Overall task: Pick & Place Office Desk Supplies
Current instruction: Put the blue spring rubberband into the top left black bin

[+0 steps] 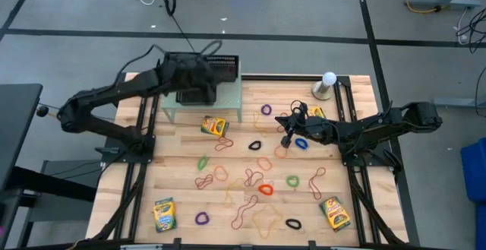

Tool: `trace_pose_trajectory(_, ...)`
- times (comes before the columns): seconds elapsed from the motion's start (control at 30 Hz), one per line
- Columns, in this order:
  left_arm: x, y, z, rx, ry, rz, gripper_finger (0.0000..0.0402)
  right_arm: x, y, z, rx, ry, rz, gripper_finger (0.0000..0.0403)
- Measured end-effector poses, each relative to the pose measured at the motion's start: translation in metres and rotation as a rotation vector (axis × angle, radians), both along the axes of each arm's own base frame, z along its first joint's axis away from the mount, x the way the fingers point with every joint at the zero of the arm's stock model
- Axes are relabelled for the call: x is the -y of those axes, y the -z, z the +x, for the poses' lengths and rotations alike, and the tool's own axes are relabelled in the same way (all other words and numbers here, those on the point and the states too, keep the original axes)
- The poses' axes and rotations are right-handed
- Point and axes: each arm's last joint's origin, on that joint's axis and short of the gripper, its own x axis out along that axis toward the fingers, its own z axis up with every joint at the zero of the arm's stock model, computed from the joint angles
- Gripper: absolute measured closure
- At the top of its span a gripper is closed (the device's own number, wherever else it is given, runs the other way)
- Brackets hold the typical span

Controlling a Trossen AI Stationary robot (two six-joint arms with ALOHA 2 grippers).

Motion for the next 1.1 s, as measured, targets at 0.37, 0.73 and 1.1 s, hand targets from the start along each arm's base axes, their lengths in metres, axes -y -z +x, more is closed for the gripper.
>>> trace_pose_trajectory(0.37,0.050,0.022,-0.042,0.153,0.201,0.039,0.0352,0.000,0.000,0.000,0.000,0.000,0.000,0.0387)
trace_pose_trajectory(0.73,0.070,0.084,-0.072,0.233,0.353,-0.021,0.0356,0.000,0.000,0.000,0.000,0.000,0.000,0.0387)
trace_pose_trajectory(1.1,0.079,0.114,-0.070,0.402,0.493,-0.061,0.0356,0.000,0.000,0.000,0.000,0.000,0.000,0.0387)
